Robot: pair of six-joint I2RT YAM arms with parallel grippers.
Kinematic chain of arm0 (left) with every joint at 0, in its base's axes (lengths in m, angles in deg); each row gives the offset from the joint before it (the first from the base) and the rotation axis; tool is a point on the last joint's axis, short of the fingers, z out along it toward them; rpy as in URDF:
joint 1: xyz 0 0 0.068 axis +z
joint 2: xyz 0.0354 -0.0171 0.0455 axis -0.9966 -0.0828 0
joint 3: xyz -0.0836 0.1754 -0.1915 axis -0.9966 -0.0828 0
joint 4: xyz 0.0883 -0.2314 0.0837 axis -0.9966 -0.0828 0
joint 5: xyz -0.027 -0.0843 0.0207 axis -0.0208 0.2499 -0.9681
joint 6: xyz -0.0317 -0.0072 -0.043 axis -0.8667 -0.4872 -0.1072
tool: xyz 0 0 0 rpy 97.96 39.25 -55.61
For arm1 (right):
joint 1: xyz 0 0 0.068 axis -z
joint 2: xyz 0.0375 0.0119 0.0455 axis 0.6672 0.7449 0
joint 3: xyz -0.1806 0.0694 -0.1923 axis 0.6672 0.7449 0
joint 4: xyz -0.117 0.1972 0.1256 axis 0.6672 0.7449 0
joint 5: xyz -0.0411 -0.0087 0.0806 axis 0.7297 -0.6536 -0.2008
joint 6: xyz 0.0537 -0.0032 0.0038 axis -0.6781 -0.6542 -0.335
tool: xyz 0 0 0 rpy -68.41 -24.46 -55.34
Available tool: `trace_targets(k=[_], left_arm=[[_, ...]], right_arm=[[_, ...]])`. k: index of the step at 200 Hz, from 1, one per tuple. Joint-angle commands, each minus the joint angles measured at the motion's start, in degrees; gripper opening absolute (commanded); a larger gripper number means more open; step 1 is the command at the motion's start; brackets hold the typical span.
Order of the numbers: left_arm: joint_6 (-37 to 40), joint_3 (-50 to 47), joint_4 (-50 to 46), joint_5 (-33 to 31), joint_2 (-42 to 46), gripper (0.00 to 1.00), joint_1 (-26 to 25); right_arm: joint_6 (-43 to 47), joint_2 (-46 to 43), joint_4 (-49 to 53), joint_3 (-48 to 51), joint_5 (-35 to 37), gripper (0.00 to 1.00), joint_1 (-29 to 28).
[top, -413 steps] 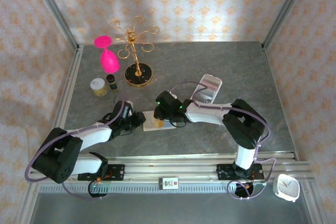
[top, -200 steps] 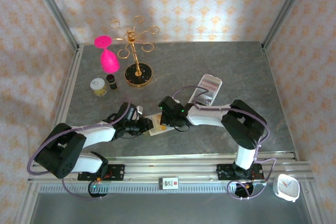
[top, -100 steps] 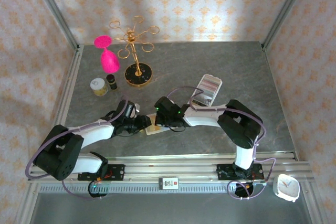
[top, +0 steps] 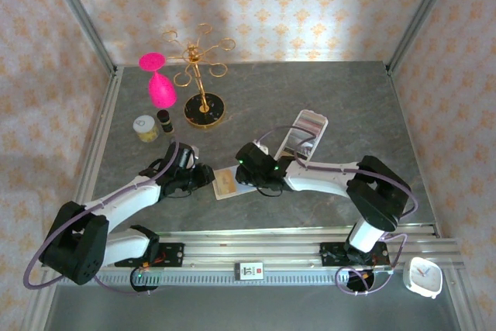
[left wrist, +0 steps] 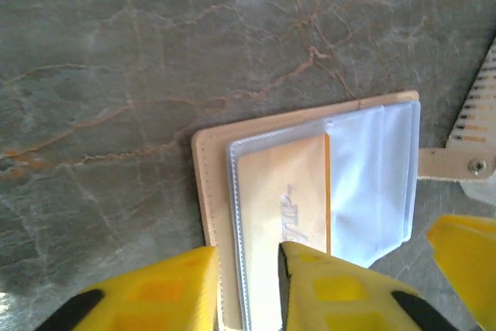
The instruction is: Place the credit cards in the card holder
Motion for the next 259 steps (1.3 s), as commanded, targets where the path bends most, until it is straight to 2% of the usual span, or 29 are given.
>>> trace_targets(k=[1, 57, 87, 151, 205, 259], left_arm=[[-1.29, 0.66, 2.18, 3.62, 0.16, 0.25, -0.43], [-0.06, -1.35, 3.3, 2.44, -3.4, 0.22, -2.01], [0.2, -1.84, 4.47, 2.44, -5.41, 0.22, -2.78], [1.85, -3.12, 4.86, 0.7, -8.07, 0.2, -3.05], [3.83, -0.11, 2.17, -2.33, -9.55, 0.2, -2.86], [3.21, 2.63, 1.51, -3.7, -9.35, 0.19, 0.55]], right_arm=[[-2.0, 0.1, 1.16, 1.63, 0.47, 0.26, 1.07], [-2.05, 2.92, -0.38, 1.68, -2.57, 0.29, 2.22], [-2.39, 4.02, -0.28, 1.85, -3.05, 0.36, 2.27], [-1.96, 4.39, -4.67, 1.86, -6.56, 0.36, 2.27], [-0.28, 1.68, -6.68, 0.07, -6.6, 0.33, 1.48], [0.77, 6.35, -15.03, -2.8, -13.99, 0.35, -0.58]])
